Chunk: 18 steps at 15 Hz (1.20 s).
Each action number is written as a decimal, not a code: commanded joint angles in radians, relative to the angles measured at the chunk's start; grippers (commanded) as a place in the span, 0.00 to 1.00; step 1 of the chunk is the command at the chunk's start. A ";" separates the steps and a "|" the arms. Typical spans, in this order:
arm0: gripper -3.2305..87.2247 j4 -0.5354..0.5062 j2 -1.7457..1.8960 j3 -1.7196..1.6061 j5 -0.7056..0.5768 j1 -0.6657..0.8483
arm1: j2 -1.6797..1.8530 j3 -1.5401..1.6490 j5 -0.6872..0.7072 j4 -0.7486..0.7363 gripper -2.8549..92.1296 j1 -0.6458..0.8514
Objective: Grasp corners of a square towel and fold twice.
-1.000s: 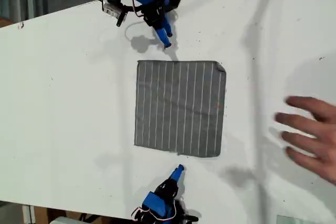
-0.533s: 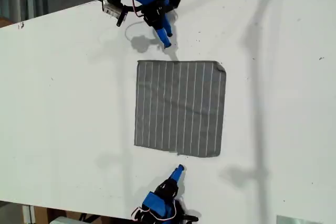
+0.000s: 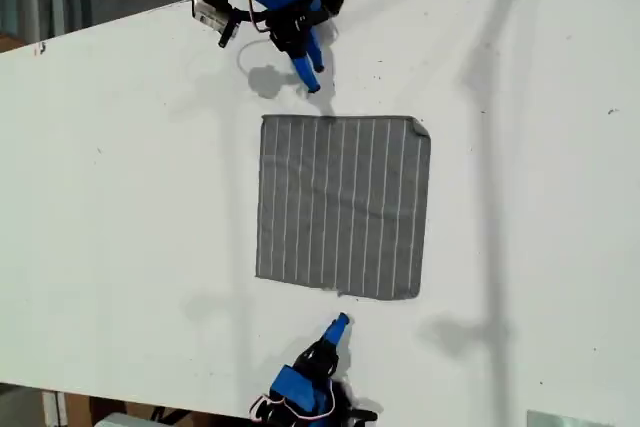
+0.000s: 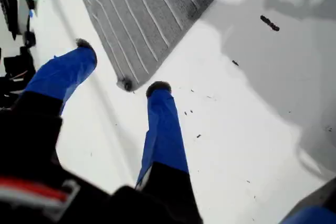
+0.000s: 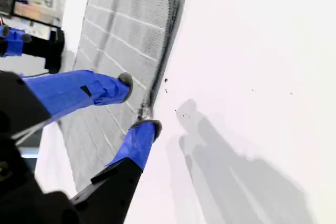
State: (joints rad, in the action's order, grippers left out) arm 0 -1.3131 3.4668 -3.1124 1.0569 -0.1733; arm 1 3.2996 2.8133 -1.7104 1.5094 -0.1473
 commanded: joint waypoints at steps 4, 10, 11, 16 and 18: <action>0.40 0.077 0.000 -0.003 0.615 -0.066 | -0.005 0.012 0.101 -0.420 0.32 -0.101; 0.50 0.049 0.002 0.003 0.561 0.169 | -0.738 -0.344 0.265 -0.377 0.44 -0.025; 0.49 0.074 0.002 0.002 0.522 0.199 | -1.120 -0.621 0.313 -0.307 0.45 -0.040; 0.55 0.000 0.002 0.044 0.502 0.275 | -1.651 -1.051 0.221 -0.170 0.49 -0.270; 0.59 -0.032 0.002 0.083 0.460 0.308 | -1.647 -1.046 0.153 -0.183 0.52 -0.350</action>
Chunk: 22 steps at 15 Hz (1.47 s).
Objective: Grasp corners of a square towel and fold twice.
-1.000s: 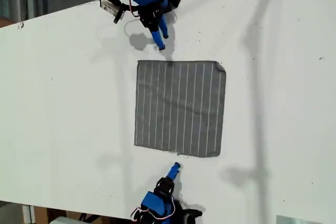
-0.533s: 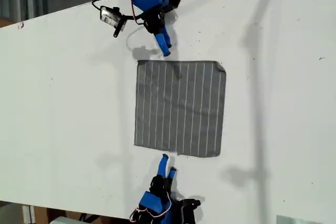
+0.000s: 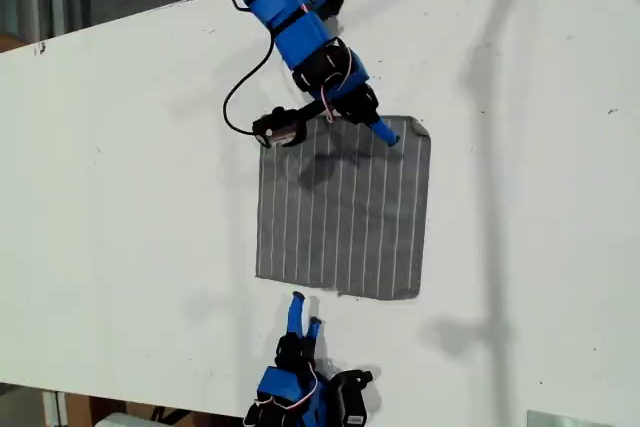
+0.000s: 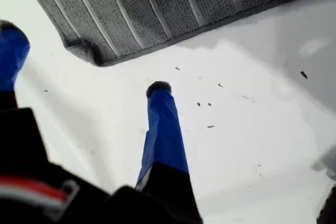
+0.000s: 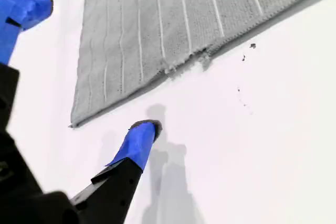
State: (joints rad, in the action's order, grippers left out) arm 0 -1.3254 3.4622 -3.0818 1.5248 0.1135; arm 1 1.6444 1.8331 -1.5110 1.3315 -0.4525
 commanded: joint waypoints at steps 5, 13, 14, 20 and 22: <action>0.53 -0.040 0.008 0.043 0.026 0.034 | -0.141 -0.163 -0.144 -0.103 0.49 -0.199; 0.40 -0.057 -0.031 0.255 0.150 -0.166 | -0.288 -0.316 -0.078 -0.029 0.52 -0.156; 0.40 -0.012 -0.126 0.256 0.222 -0.241 | -0.301 -0.322 -0.069 -0.026 0.52 -0.146; 0.41 0.000 -1.236 0.759 0.673 -0.627 | -0.364 -0.307 -0.051 -0.075 0.47 -0.121; 0.41 0.064 -1.358 0.813 0.749 -0.713 | -0.410 -0.305 -0.054 -0.120 0.45 -0.124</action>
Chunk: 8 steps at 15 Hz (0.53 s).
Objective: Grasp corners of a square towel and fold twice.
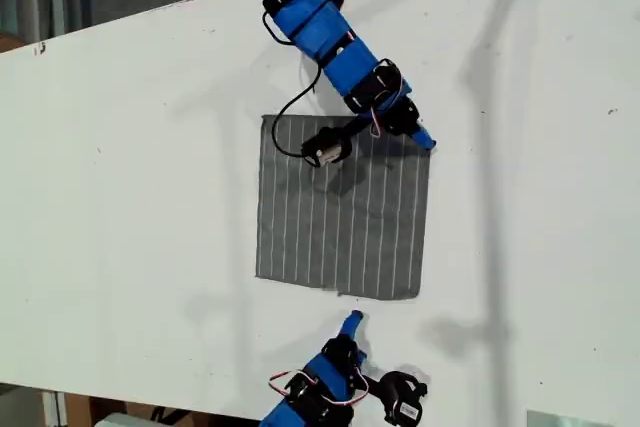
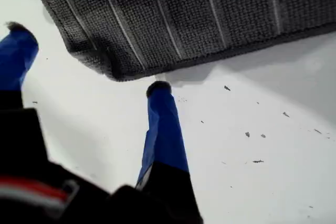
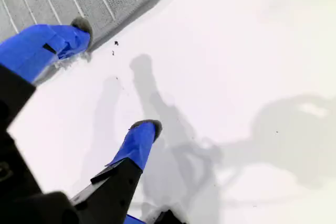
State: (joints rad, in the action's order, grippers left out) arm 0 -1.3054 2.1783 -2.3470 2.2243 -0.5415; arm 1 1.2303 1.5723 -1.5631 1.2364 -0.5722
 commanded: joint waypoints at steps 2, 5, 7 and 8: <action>0.41 0.051 -0.207 0.166 0.135 -0.141 | -0.046 -0.043 -0.012 -0.091 0.42 -0.015; 0.41 0.091 -0.321 0.224 0.153 -0.167 | -0.081 -0.043 -0.029 -0.147 0.23 -0.023; 0.41 0.114 -0.365 0.239 0.152 -0.169 | -0.089 -0.043 -0.049 -0.152 0.03 -0.031; 0.41 0.114 -0.391 0.259 0.146 -0.169 | -0.089 -0.043 -0.049 -0.155 0.03 -0.034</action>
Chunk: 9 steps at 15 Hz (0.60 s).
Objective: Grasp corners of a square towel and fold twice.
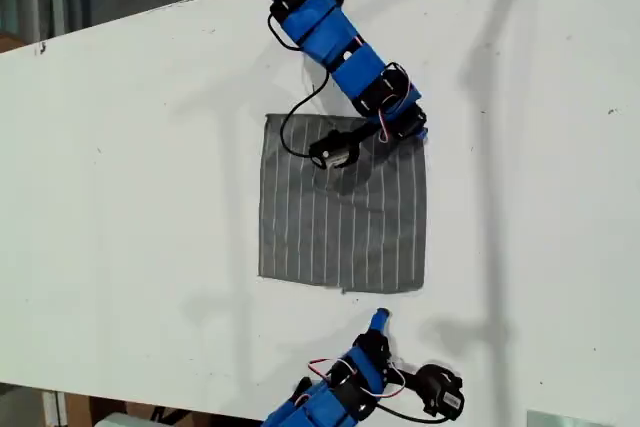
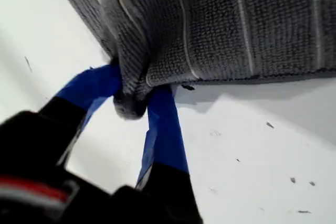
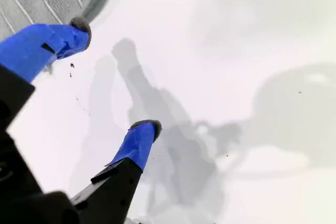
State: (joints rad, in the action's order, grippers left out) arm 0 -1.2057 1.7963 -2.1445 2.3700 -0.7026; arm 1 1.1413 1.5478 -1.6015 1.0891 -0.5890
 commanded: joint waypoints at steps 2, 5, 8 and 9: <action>0.41 -0.031 -0.118 0.189 -0.048 0.011 | 0.000 -0.023 -0.011 -0.009 0.03 -0.023; 0.41 -0.310 -0.489 0.746 -0.190 0.071 | 0.000 -0.026 -0.011 -0.009 0.03 -0.025; 0.42 -0.445 -0.727 1.108 -0.342 0.153 | 0.000 -0.028 -0.011 -0.006 0.03 -0.032; 0.42 -0.434 -0.732 1.112 -0.374 0.172 | 0.000 -0.028 -0.011 -0.006 0.03 -0.037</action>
State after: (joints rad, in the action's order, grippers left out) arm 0 -1.6245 1.0600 -1.1198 2.0417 -0.5660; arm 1 1.1413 1.5447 -1.6091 1.0891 -0.6044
